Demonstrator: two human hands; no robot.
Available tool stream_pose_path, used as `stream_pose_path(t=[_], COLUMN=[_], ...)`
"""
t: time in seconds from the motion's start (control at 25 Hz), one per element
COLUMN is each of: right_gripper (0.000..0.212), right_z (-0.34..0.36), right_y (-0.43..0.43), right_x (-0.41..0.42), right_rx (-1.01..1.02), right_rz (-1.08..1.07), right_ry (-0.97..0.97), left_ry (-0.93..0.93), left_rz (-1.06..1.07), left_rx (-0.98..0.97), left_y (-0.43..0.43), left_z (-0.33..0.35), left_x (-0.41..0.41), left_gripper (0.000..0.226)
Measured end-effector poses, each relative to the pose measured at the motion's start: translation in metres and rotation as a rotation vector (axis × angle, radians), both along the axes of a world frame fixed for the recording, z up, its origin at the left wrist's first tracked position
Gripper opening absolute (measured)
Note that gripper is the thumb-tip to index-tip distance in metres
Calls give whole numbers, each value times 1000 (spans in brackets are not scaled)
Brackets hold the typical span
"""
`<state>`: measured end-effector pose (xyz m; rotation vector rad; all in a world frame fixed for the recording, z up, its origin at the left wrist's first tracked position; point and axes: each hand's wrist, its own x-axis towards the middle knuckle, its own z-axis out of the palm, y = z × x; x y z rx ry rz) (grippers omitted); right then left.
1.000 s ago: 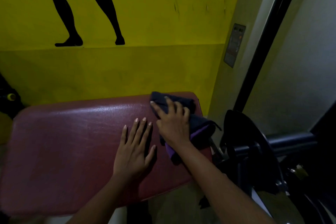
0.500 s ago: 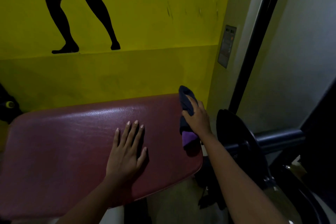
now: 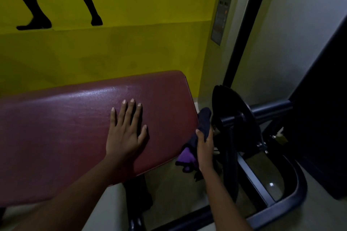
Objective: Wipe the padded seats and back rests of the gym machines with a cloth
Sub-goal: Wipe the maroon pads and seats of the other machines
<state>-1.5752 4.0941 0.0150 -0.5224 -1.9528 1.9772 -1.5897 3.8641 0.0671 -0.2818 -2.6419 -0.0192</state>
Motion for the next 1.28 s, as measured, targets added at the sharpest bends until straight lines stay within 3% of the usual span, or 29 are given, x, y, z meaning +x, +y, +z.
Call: stream_pose_path(t=[0.12, 0.32, 0.72, 0.84, 0.92, 1.0, 1.12, 1.28], right_gripper=[60, 64, 75, 70, 58, 51, 52, 66], right_z=[1, 8, -16, -20, -21, -22, -24, -22], right_y=[-31, -96, -257, -315, -321, -295, -261, -323], right_x=[21, 50, 101, 130, 141, 130, 105, 117], right_rx=[-85, -50, 5, 67, 64, 82, 91, 155], right_rz=[-136, -283, -263, -158, -115, -219, -339, -277], right_ry=[-5, 17, -27, -6, 52, 121, 90, 19], left_ry=[-11, -52, -50, -21, 23, 60, 71, 32], left_rz=[-35, -193, -287, -321, -337, -342, -362, -398], left_rx=[-5, 56, -175, -245, -260, -251, -207, -166], left_y=[-3, -28, -194, -214, -216, -214, -215, -216], left_z=[0, 2, -12, -18, -19, -19, -25, -23], left_x=[-4, 12, 69, 73, 73, 72, 72, 72], left_gripper=[67, 63, 58, 56, 55, 55, 55, 52])
